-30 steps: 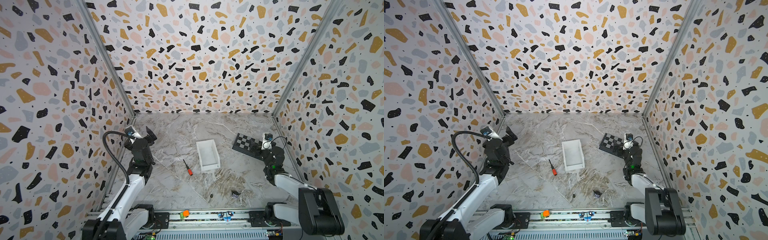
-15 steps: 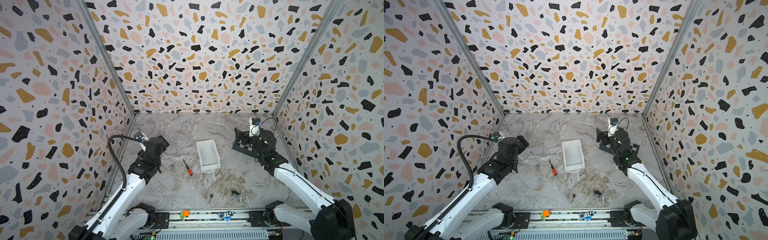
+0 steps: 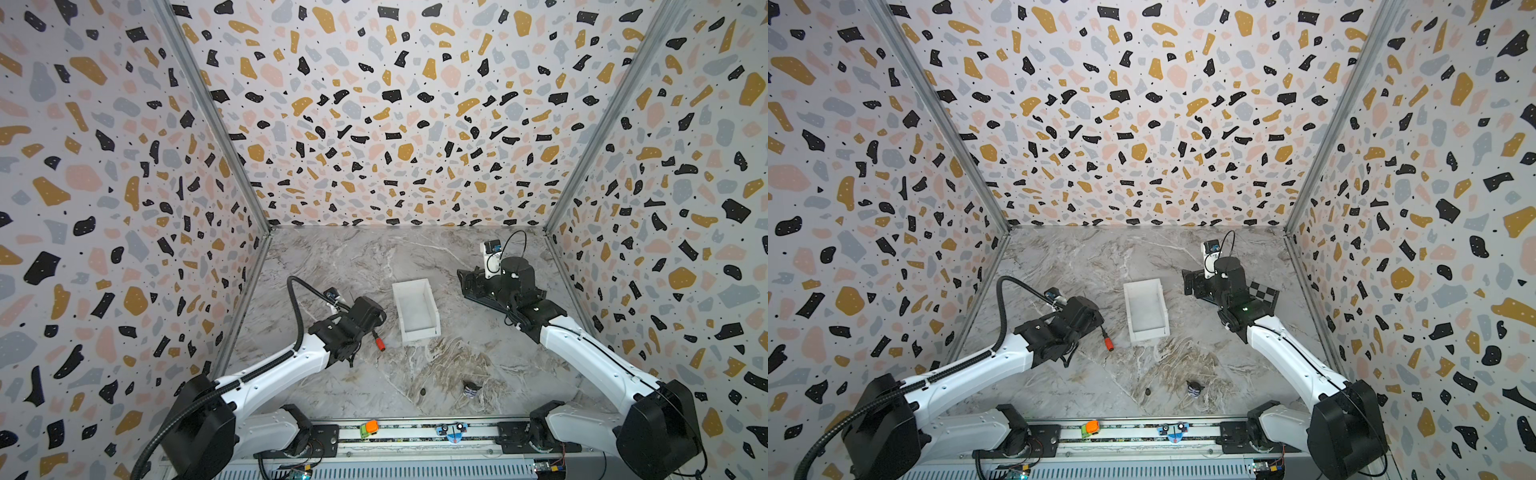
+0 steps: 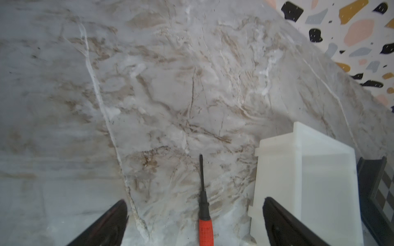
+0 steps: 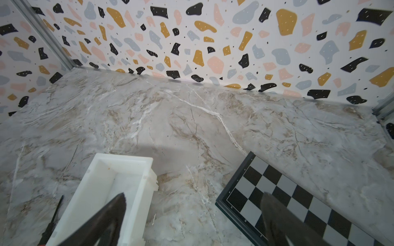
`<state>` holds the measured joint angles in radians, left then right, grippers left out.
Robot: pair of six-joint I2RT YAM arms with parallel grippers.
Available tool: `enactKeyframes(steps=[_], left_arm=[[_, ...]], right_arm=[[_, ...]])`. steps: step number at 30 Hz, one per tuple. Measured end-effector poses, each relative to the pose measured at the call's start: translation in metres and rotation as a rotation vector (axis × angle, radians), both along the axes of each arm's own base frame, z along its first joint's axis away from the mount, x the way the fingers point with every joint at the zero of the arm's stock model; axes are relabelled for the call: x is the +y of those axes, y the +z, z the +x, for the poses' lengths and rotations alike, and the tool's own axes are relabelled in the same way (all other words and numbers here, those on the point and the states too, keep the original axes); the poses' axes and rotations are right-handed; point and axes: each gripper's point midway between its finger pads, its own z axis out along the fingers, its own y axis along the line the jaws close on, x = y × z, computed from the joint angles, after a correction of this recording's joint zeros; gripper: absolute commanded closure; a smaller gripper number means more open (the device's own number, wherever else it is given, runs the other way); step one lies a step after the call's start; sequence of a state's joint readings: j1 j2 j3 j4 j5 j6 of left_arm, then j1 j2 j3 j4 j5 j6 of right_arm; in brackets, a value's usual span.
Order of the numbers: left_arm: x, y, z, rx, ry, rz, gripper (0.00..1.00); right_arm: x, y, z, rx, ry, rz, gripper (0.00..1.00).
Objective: Put the screwdriver in the bin
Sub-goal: Pick up the screwdriver from the center of the table.
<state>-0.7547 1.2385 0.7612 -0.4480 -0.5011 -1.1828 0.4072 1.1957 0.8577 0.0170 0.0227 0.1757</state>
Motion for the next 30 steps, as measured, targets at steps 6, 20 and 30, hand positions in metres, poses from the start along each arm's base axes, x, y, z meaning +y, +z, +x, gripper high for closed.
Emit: enactKeyframes(steps=[6, 20, 30], left_arm=[[-0.037, -0.012, -0.006, 0.071, -0.059, 0.035, 0.02], [-0.060, -0.053, -0.013, 0.188, -0.036, 0.028, 0.32], [-0.058, -0.071, -0.015, 0.222, -0.012, 0.057, 0.44]], right_arm=[[-0.013, -0.002, -0.003, 0.026, -0.003, 0.035, 0.01], [-0.030, -0.003, -0.016, 0.043, -0.004, 0.072, 0.00], [-0.034, -0.011, -0.020, 0.064, -0.007, 0.080, 0.01]])
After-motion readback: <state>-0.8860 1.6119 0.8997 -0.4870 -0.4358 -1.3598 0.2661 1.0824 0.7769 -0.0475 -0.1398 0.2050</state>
